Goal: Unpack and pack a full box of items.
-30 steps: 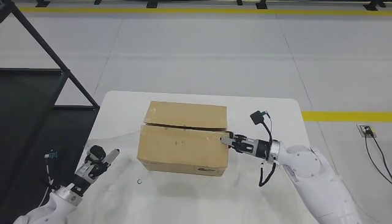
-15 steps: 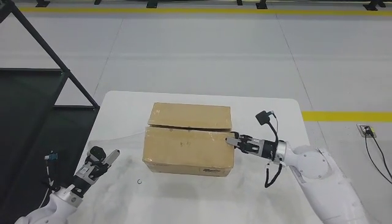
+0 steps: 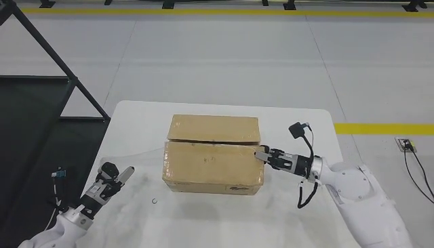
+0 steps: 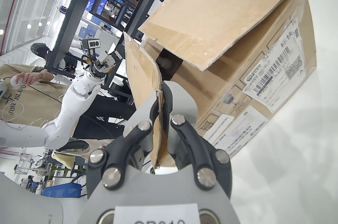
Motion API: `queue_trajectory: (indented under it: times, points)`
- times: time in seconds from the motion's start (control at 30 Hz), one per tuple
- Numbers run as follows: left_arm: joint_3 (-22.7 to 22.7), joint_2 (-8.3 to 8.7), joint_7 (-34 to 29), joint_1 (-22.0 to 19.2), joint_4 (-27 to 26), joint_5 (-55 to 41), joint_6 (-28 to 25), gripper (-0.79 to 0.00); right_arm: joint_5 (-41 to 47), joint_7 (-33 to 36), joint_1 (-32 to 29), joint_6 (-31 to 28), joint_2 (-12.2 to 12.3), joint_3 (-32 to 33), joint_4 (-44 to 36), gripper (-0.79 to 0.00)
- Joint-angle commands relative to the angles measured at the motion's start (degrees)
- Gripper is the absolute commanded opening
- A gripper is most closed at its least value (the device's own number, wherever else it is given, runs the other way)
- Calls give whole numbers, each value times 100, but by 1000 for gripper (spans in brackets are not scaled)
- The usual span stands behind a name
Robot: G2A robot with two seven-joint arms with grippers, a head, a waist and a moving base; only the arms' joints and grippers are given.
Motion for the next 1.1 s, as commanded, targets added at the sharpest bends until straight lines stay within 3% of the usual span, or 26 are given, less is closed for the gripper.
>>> queue_trajectory:
  times: [0.0,0.37,0.4,0.43,0.47,0.5,1.07]
  points:
    - [4,2,3,-3,2,-1,4,0,14,-14,-25,-7,9,15,-7,-785]
    - [33,16,-8,-54,36,-8,41,0,111,-102,-123,-58,49,53,-41,-785]
    - [37,17,-7,-57,37,-8,42,0,121,-104,-128,-65,52,52,-48,-705]
    - [39,18,-7,-60,38,-8,44,0,126,-108,-132,-70,54,51,-54,-440]
    - [45,20,-10,-64,37,-3,44,0,122,-104,-133,-71,57,46,-65,-99]
    - [52,21,-15,-69,38,4,43,0,132,-101,-131,-76,58,39,-79,0]
    - [226,30,-115,-152,110,-123,110,0,425,-281,-204,-80,66,82,-180,0]
